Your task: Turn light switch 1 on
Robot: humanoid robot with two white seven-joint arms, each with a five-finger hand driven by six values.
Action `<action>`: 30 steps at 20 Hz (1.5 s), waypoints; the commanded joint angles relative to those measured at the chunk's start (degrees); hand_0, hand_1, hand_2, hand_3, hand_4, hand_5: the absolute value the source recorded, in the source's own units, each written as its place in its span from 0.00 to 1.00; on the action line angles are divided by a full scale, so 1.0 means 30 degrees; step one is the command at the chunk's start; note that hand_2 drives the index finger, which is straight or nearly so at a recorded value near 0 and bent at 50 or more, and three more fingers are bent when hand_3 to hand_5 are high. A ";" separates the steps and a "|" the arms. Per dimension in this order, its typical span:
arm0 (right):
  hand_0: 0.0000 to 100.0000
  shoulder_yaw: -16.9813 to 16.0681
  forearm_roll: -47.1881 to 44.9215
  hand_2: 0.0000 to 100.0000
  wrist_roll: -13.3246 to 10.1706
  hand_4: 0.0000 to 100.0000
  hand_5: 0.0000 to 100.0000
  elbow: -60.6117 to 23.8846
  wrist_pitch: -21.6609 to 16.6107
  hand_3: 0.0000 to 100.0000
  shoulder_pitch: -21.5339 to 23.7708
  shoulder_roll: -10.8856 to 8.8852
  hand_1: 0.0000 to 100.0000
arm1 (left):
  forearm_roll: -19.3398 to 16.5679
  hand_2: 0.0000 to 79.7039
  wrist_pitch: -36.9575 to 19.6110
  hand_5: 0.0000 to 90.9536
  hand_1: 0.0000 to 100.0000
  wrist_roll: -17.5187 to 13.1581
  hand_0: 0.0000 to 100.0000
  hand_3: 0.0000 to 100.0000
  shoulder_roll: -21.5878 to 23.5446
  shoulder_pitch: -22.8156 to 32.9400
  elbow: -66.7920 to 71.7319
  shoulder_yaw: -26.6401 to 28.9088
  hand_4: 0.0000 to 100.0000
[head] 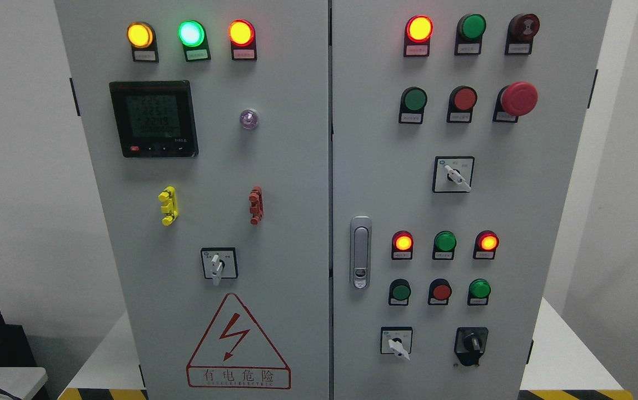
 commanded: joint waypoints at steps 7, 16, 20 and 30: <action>0.12 0.0323 -0.0469 0.00 -0.0012 0.00 0.00 0.0000 -0.0011 0.00 0.0010 -0.0023 0.39 | 0.0108 0.00 0.0031 0.00 0.00 -0.0006 0.53 0.00 0.0060 -0.0427 0.0179 0.0234 0.00; 0.12 0.0323 -0.0469 0.00 -0.0012 0.00 0.00 0.0000 -0.0011 0.00 0.0010 0.0006 0.39 | 0.0049 0.00 -0.0057 0.00 0.00 0.0024 0.53 0.00 0.0148 -0.0369 0.0062 0.0176 0.00; 0.12 0.0323 -0.0469 0.00 -0.0012 0.00 0.00 0.0000 -0.0011 0.00 0.0010 0.0006 0.39 | 0.0078 0.00 -0.0115 0.00 0.00 0.0053 0.53 0.00 0.0207 -0.0281 0.0004 0.0205 0.00; 0.12 0.0323 -0.0469 0.00 -0.0012 0.00 0.00 0.0000 -0.0012 0.00 -0.0019 0.0006 0.39 | -0.0388 0.00 0.0031 0.00 0.00 0.0141 0.50 0.00 0.2547 0.1300 -0.6991 0.4328 0.00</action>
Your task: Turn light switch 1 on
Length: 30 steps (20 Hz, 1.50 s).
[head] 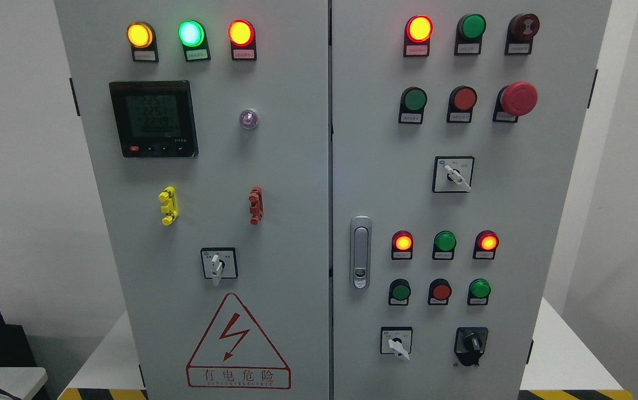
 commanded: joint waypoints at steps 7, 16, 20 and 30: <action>0.12 0.0322 -0.0469 0.00 -0.0012 0.00 0.00 0.0000 0.0004 0.00 0.0002 -0.0019 0.39 | -0.1245 0.00 -0.0356 0.00 0.00 -0.0792 0.53 0.00 0.2386 0.1049 -1.0126 0.9075 0.00; 0.12 0.0322 -0.0469 0.00 -0.0012 0.00 0.00 0.0000 0.0004 0.00 0.0002 -0.0019 0.39 | -0.1013 0.03 -0.2993 0.10 0.00 -0.1381 0.58 0.25 0.2444 0.1431 -1.8186 1.3121 0.38; 0.12 0.0322 -0.0469 0.00 -0.0012 0.00 0.00 0.0000 0.0003 0.00 0.0002 0.0010 0.39 | -0.0574 0.37 -0.3139 0.36 0.00 -0.2869 0.58 0.52 0.2649 0.1372 -2.1202 1.4236 0.63; 0.12 0.0322 -0.0469 0.00 -0.0012 0.00 0.00 0.0000 -0.0026 0.00 -0.0027 0.0010 0.39 | 0.0073 0.38 -0.3170 0.52 0.00 -0.5187 0.28 0.59 0.3587 0.0231 -2.9582 1.4356 0.67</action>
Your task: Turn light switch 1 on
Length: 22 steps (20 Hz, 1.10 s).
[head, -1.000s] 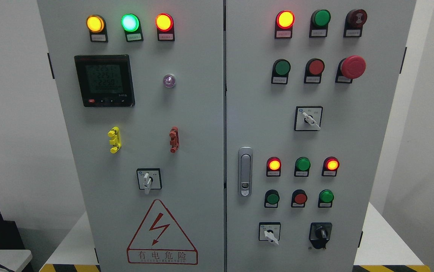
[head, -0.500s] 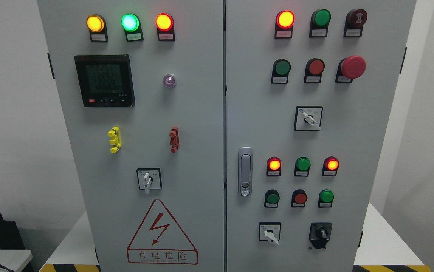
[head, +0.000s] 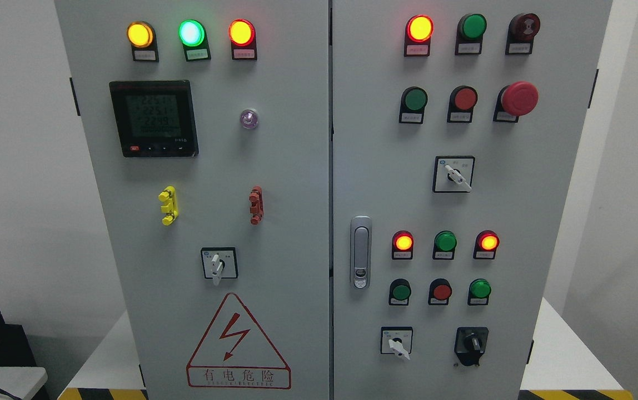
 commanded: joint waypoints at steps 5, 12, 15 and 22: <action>0.12 0.0322 -0.0468 0.00 -0.0012 0.00 0.00 0.0000 0.0013 0.00 0.0003 0.0011 0.39 | 0.0211 0.43 0.0209 0.70 0.00 -0.1574 0.13 0.65 0.1203 -0.1574 -1.0817 0.0670 0.72; 0.12 0.0322 -0.0468 0.00 -0.0012 0.00 0.00 0.0000 0.0013 0.00 -0.0026 0.0011 0.39 | 0.0211 0.48 0.0239 0.81 0.00 -0.1369 0.07 0.72 0.1115 -0.2924 -1.2340 -0.1938 0.77; 0.12 0.0322 -0.0468 0.00 -0.0012 0.00 0.00 0.0000 0.0013 0.00 -0.0026 -0.0018 0.39 | 0.0153 0.48 0.0239 0.82 0.00 -0.1136 0.06 0.72 0.1115 -0.3129 -1.3103 -0.3284 0.77; 0.12 0.0322 -0.0468 0.00 -0.0012 0.00 0.00 0.0000 0.0013 0.00 0.0003 0.0011 0.39 | -0.0840 0.49 0.0385 0.84 0.01 0.1355 0.04 0.72 0.1115 -0.3744 -1.4099 -0.6861 0.78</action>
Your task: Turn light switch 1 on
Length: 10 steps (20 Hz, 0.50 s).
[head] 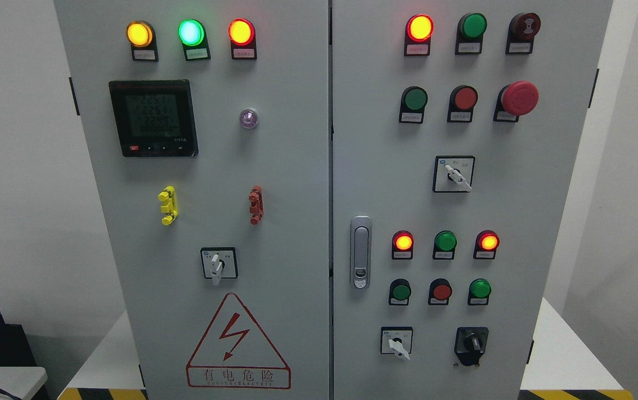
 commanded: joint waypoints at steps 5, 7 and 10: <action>0.12 0.0323 -0.0469 0.00 -0.0012 0.00 0.00 0.0000 -0.0003 0.00 0.0016 0.0011 0.39 | -0.2009 0.49 0.0426 0.85 0.03 0.1822 0.04 0.74 -0.0309 -0.1212 -0.3252 -0.5174 0.79; 0.12 0.0323 -0.0469 0.00 -0.0012 0.00 0.00 0.0000 -0.0003 0.00 0.0016 0.0011 0.39 | -0.2157 0.49 0.0806 0.86 0.03 0.2641 0.03 0.74 -0.0544 -0.1621 -0.3281 -0.6111 0.79; 0.12 0.0323 -0.0469 0.00 -0.0012 0.00 0.00 0.0000 -0.0003 0.00 0.0016 -0.0018 0.39 | -0.2158 0.50 0.1509 0.86 0.02 0.3462 0.03 0.74 -0.0808 -0.2149 -0.3281 -0.7430 0.79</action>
